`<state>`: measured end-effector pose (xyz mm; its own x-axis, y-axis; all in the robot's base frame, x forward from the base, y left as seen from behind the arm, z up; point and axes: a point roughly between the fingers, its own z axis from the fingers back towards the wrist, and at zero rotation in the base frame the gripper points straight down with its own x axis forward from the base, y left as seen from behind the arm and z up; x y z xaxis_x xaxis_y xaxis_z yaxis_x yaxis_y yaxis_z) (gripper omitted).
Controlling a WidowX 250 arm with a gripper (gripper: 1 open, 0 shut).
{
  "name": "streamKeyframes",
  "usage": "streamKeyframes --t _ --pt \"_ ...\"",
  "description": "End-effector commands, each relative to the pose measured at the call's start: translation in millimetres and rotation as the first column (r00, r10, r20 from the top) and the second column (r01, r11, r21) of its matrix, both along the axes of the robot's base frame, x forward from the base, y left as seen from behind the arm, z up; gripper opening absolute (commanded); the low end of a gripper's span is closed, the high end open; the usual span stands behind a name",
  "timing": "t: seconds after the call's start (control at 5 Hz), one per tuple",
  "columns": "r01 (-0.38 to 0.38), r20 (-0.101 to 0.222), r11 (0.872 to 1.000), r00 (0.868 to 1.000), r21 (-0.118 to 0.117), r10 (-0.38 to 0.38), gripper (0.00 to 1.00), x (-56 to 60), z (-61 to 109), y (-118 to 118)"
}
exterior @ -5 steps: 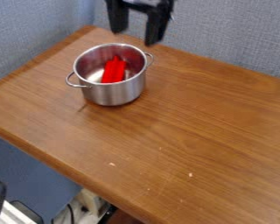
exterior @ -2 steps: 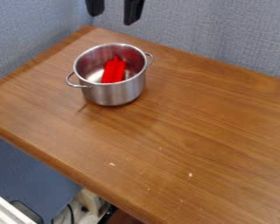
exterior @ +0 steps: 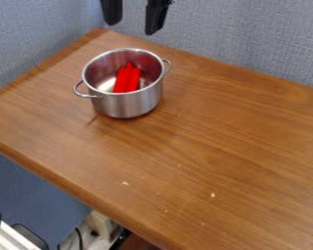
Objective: Move the red object from the metal pot to the table
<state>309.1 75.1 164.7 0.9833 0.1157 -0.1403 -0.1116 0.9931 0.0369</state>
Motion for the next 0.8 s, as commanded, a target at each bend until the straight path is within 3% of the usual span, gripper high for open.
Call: streamKeyframes --t 0.0,0.4,0.6 --pt "-0.042 0.023 0.999 0.999 0.001 0.042 1.00 -1.2 5.3 25.9" --pt "-0.045 0.032 0.999 0.998 0.005 0.045 1.00 3.2 -2.9 48.7" --pt "-0.016 0.041 1.000 0.999 0.008 0.015 1.00 6.9 -14.9 51.1"
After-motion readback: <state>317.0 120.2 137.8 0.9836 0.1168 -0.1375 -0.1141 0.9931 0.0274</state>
